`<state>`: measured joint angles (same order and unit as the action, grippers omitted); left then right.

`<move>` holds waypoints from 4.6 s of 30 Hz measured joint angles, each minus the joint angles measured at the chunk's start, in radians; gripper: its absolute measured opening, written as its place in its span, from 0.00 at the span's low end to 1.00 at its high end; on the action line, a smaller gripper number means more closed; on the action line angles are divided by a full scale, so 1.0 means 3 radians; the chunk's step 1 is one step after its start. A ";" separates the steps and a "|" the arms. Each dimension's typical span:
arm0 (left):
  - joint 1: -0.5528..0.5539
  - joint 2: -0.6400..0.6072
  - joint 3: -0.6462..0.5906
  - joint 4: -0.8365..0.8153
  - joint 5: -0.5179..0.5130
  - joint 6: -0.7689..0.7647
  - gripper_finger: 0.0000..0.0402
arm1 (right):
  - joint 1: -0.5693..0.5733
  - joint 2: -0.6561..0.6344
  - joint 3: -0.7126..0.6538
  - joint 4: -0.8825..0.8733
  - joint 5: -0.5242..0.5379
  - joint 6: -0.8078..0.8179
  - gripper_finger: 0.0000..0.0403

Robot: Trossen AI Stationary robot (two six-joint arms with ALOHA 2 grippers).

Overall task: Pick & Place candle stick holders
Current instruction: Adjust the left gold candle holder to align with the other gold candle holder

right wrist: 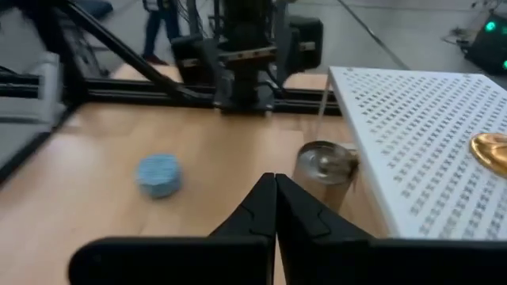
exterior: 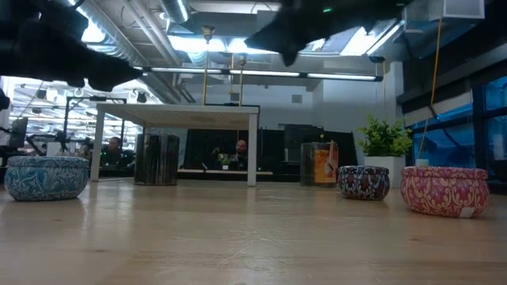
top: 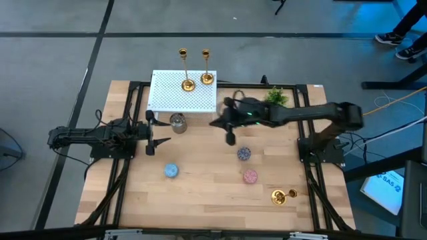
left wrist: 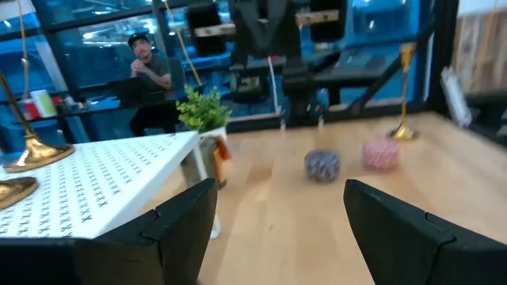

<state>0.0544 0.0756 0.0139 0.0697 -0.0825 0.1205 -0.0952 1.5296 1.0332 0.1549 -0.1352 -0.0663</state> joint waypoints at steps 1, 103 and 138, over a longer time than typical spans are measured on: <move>0.0000 0.0001 0.0000 0.0056 0.0029 -0.0081 0.68 | 0.0015 -0.0113 -0.0128 0.0053 0.0001 0.0026 0.01; 0.1916 0.3952 0.2450 -0.0262 -0.0227 0.0357 0.00 | 0.0204 -0.1001 -0.1498 0.0793 0.0477 -0.0269 0.01; 0.1869 0.4183 0.2453 0.0044 -0.0268 0.0620 0.00 | 0.0204 -0.1001 -0.1498 0.0793 0.0486 -0.0269 0.01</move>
<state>0.6151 1.3304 0.7498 0.0828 -0.1629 0.3064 -0.0341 1.2293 0.5838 0.3927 0.0105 -0.1471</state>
